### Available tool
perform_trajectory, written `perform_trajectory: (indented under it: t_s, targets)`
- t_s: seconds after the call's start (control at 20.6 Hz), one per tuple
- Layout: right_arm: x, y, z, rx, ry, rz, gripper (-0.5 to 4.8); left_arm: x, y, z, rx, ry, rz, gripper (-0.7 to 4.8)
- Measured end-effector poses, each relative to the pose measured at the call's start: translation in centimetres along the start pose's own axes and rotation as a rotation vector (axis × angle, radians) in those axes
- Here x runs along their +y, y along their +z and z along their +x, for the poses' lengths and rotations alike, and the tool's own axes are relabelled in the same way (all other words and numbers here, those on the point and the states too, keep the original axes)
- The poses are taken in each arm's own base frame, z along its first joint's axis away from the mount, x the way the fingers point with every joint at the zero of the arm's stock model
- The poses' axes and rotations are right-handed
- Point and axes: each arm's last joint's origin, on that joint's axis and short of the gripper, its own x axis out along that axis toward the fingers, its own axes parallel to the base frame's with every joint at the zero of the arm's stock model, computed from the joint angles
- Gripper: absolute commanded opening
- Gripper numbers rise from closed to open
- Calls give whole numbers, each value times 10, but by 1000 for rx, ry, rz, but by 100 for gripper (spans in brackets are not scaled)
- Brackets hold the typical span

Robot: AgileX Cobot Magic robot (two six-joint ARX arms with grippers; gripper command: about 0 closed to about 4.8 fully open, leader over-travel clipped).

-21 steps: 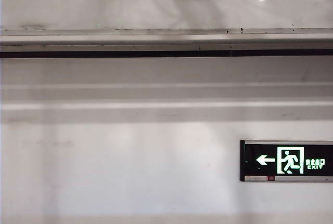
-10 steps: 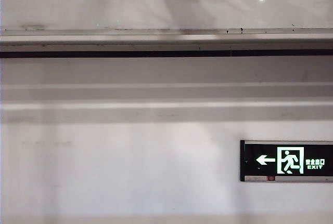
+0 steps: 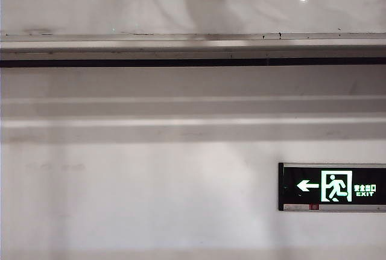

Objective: Take a marker from the whiteboard tray, write "Hi!" on the whiteboard, and then put the marker back vertically into the whiteboard tray.

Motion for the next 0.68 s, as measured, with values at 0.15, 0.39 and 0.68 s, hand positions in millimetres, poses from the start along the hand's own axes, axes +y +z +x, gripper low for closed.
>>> perform_trajectory:
  t_s: [0.15,0.39,0.68]
  targets:
    - [1,-3,-1,40,6,-14,-2,0,0,0,5,0,-1,-6]
    - [2,-11,-2,120,17,-40,-2,0,-1,0,15,0,-4,-6]
    - [3,-16,-4,181,19,-46,-1,0,-2,0,21,0,-5,-6]
